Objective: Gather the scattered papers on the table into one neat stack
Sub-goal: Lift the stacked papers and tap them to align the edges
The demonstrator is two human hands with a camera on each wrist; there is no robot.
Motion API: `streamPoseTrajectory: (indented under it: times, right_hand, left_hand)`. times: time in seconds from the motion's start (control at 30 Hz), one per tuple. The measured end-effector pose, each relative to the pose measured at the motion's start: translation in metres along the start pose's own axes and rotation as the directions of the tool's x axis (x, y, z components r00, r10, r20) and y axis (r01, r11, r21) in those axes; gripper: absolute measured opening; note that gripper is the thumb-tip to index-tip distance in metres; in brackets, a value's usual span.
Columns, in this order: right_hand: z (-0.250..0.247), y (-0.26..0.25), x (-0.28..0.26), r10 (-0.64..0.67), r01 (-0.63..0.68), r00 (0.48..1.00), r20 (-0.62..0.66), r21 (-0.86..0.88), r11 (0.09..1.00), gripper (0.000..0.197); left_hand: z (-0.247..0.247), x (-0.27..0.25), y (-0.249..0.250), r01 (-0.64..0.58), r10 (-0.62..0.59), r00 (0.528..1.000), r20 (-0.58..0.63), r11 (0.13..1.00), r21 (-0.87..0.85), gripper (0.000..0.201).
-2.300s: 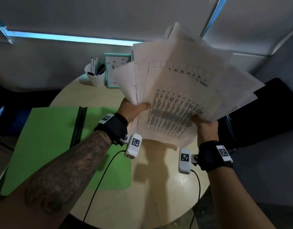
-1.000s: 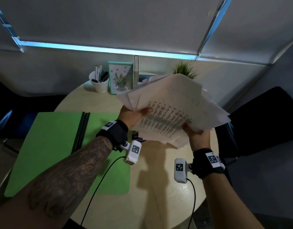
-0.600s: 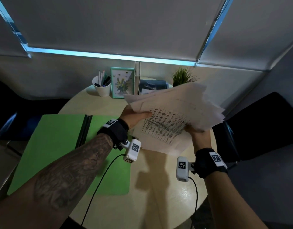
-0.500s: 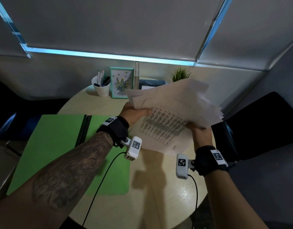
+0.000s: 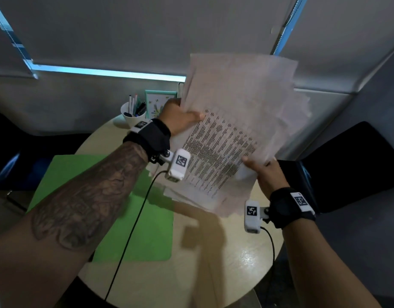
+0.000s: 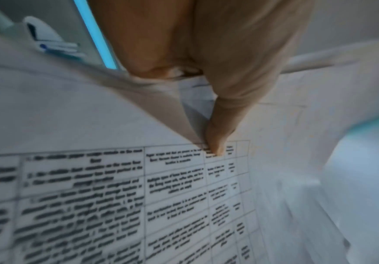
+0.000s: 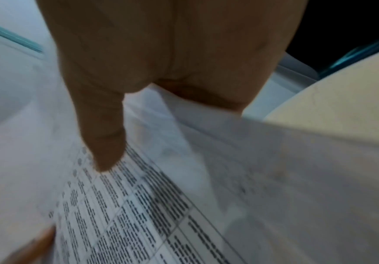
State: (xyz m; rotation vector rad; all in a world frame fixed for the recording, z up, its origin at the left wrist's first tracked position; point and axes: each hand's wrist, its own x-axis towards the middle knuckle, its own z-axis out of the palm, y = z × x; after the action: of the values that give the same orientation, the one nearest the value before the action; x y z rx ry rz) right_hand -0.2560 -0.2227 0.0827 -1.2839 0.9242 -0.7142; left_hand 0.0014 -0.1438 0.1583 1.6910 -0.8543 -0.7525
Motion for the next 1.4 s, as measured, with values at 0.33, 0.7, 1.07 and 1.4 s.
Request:
streamPoseTrajectory:
  times: [0.33,0.7,1.07,1.4]
  right_hand:
    - [0.015,0.052,-0.010,0.283,-0.280,0.959,-0.006,0.121,0.952,0.041]
    - [0.022,0.185,-0.063,0.568,-0.599,0.797,-0.206,-0.393,0.698,0.036]
    - [0.021,0.181,-0.052,0.546,-0.606,0.795,-0.264,-0.321,0.728,0.028]
    - [0.020,0.173,-0.060,0.559,-0.592,0.796,-0.234,-0.498,0.634,0.021]
  left_hand:
    - [-0.028,-0.036,-0.147,0.495,-0.517,0.734,0.440,0.851,0.175,0.099]
    - [0.005,-0.110,-0.267,0.767,-0.765,0.615,0.192,0.636,0.077,0.083]
    - [0.018,-0.100,-0.254,0.768,-0.775,0.622,0.111,0.631,0.106,0.076]
    - [0.026,-0.112,-0.249,0.735,-0.749,0.656,0.099,0.663,0.145,0.077]
